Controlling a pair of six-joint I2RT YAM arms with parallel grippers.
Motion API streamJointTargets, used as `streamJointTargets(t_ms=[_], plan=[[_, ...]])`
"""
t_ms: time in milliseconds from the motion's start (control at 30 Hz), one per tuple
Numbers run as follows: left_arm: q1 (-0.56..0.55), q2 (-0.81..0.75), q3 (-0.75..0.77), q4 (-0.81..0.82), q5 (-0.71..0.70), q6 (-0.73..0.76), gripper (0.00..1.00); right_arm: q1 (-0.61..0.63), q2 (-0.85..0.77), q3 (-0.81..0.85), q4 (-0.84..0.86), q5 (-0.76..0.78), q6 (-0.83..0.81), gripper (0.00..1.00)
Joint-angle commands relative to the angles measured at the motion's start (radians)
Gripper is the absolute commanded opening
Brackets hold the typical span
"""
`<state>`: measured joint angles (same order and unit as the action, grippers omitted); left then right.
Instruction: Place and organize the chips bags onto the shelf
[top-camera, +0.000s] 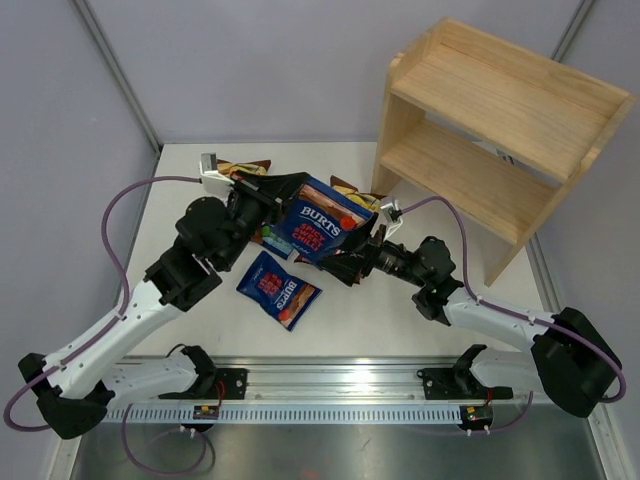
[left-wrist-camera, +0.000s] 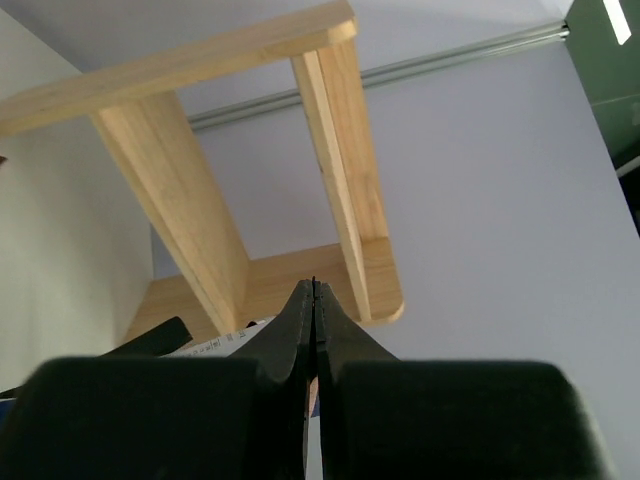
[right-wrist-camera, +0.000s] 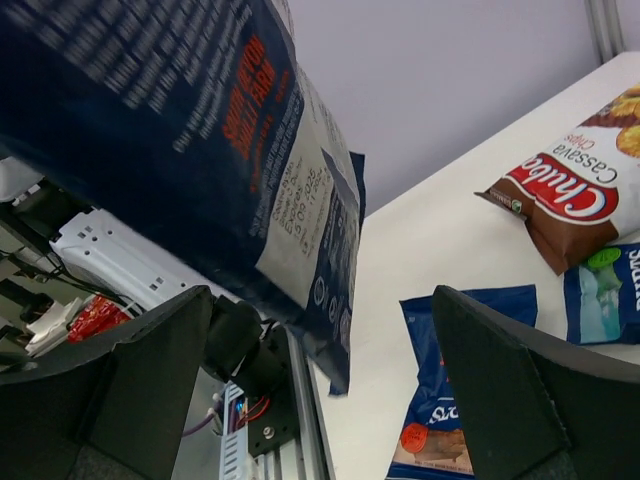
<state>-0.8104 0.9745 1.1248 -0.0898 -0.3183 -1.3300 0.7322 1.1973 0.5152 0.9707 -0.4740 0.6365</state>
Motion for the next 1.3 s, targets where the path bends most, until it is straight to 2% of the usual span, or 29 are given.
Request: streamJointTargets(t_ms=[0, 67, 167, 233, 333, 400, 433, 467, 533, 567, 633, 667, 733, 767, 833, 867, 933, 967, 1067, 1200, 1267], plan=[[-0.058, 0.030, 0.058, 0.140, -0.090, -0.031, 0.00, 0.010, -0.034, -0.006, 0.115, 0.034, -0.058, 0.99], [-0.094, 0.038, 0.052, 0.168, -0.116, -0.038, 0.00, 0.015, -0.045, -0.007, 0.138, 0.040, -0.058, 0.97], [-0.127, 0.043, 0.041, 0.182, -0.145, -0.046, 0.00, 0.019, -0.071, -0.035, 0.183, 0.095, -0.061, 0.77], [-0.130, 0.041, 0.041, 0.173, -0.150, -0.043, 0.00, 0.021, -0.094, -0.070, 0.198, 0.126, -0.073, 0.50], [-0.130, 0.033, 0.056, 0.134, -0.154, 0.006, 0.00, 0.019, -0.154, -0.095, 0.169, 0.149, -0.098, 0.33], [-0.130, 0.035, 0.107, 0.101, -0.145, 0.119, 0.00, 0.021, -0.202, -0.089, 0.094, 0.127, -0.110, 0.27], [-0.130, 0.039, 0.137, 0.067, -0.146, 0.161, 0.00, 0.019, -0.220, -0.081, 0.036, 0.112, -0.118, 0.20], [-0.128, 0.052, 0.167, 0.000, -0.133, 0.223, 0.00, 0.021, -0.258, -0.077, 0.002, 0.097, -0.123, 0.18], [-0.115, 0.064, 0.226, -0.034, -0.075, 0.288, 0.08, 0.019, -0.303, -0.052, -0.081, 0.091, -0.129, 0.17], [-0.110, 0.067, 0.240, -0.051, -0.024, 0.366, 0.20, 0.021, -0.344, -0.038, -0.180, 0.060, -0.138, 0.15], [-0.098, 0.076, 0.291, -0.093, 0.020, 0.438, 0.44, 0.019, -0.390, -0.008, -0.275, 0.038, -0.153, 0.12], [-0.073, 0.076, 0.302, -0.090, 0.104, 0.534, 0.72, 0.021, -0.433, 0.003, -0.362, 0.017, -0.153, 0.12], [-0.053, 0.055, 0.316, -0.113, 0.134, 0.628, 0.95, 0.019, -0.475, 0.043, -0.511, -0.001, -0.158, 0.06], [-0.029, 0.041, 0.311, -0.108, 0.192, 0.752, 0.99, 0.018, -0.501, 0.064, -0.571, -0.038, -0.155, 0.06], [-0.012, -0.032, 0.268, -0.070, 0.261, 0.854, 0.99, 0.019, -0.521, 0.142, -0.746, -0.070, -0.155, 0.06], [0.005, -0.061, 0.206, -0.050, 0.429, 0.955, 0.99, 0.018, -0.521, 0.175, -0.809, -0.113, -0.162, 0.06], [0.007, -0.138, 0.138, -0.010, 0.612, 1.021, 0.99, 0.018, -0.518, 0.250, -0.930, -0.156, -0.149, 0.06], [0.007, -0.157, 0.080, 0.027, 0.780, 1.054, 0.99, 0.019, -0.504, 0.278, -0.966, -0.229, -0.156, 0.07], [0.007, -0.194, 0.024, 0.047, 0.904, 1.049, 0.99, 0.018, -0.490, 0.347, -1.043, -0.362, -0.164, 0.08], [0.007, -0.195, -0.051, 0.084, 1.067, 1.010, 0.99, 0.019, -0.472, 0.440, -1.155, -0.374, -0.196, 0.08], [0.005, -0.195, -0.077, 0.168, 1.113, 0.973, 0.99, 0.019, -0.455, 0.457, -1.185, -0.391, -0.201, 0.09]])
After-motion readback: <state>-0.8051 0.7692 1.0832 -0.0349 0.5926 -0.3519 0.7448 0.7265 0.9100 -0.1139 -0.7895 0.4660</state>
